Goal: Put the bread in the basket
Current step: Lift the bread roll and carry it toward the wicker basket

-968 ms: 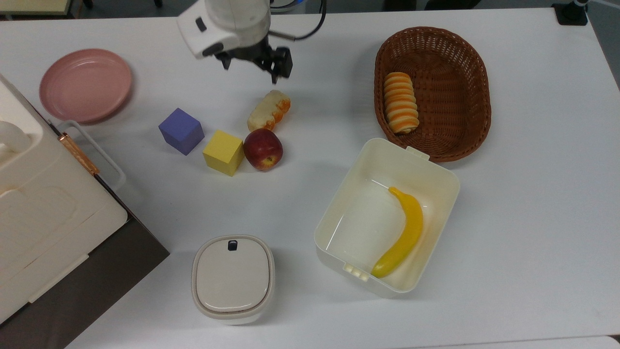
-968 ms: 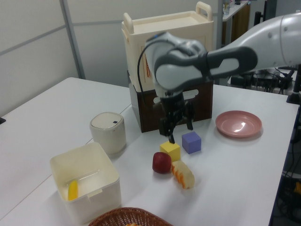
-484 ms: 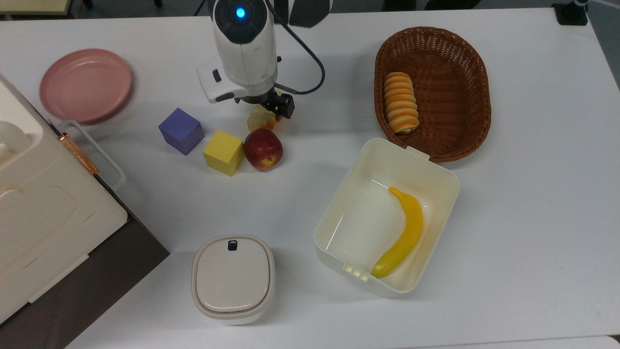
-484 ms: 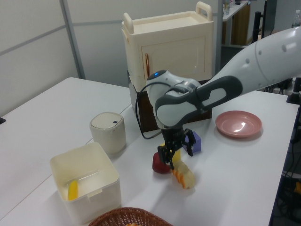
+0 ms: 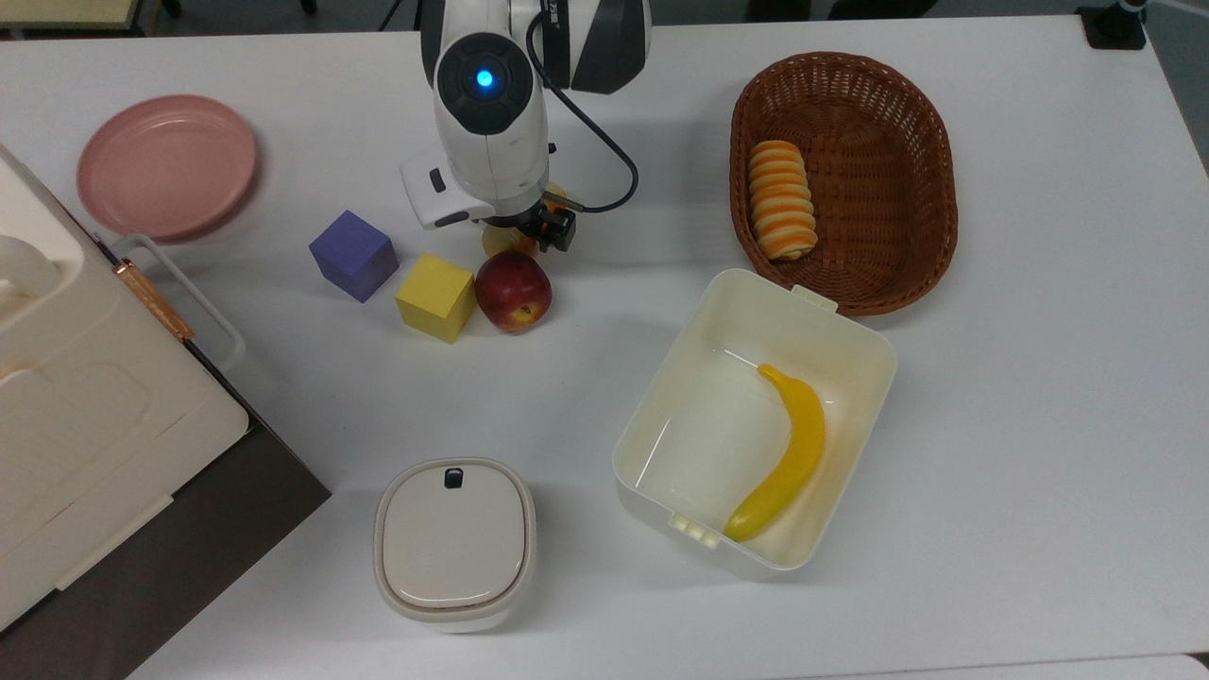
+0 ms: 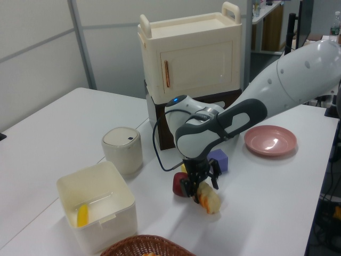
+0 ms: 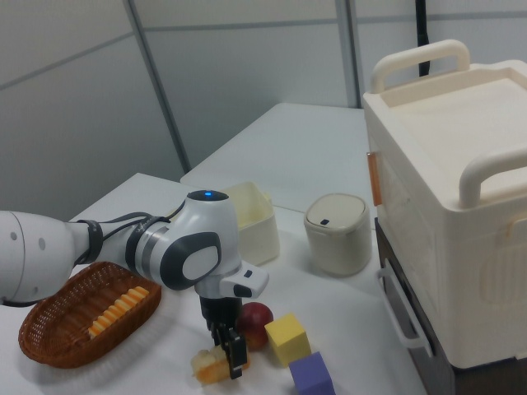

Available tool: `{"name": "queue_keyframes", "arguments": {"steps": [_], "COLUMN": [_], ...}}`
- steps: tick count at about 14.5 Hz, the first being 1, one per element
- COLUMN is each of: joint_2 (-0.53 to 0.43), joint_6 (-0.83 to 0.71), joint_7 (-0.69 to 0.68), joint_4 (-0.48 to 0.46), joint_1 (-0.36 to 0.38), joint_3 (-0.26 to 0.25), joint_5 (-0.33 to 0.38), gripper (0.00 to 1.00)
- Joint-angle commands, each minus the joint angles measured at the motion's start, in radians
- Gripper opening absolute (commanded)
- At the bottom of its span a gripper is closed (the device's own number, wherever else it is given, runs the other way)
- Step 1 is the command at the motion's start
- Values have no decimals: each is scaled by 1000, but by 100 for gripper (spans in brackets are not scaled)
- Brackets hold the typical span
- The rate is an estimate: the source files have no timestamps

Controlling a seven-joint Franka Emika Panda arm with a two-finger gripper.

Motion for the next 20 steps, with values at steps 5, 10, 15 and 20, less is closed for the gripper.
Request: {"name": "queue_keyframes", "arguments": {"steps": [5, 10, 15, 20], "joint_2": [-54, -118, -125, -122], "joint_6": [-46, -132, -155, -155], "joint_7": [-27, -21, -24, -27], "joint_4": [-11, 26, 90, 156], "joint_1": [10, 9, 12, 56], "joint_3": [6, 99, 277, 426], "joint_5": [2, 0, -27, -18], "gripper": [29, 30, 31, 36]}}
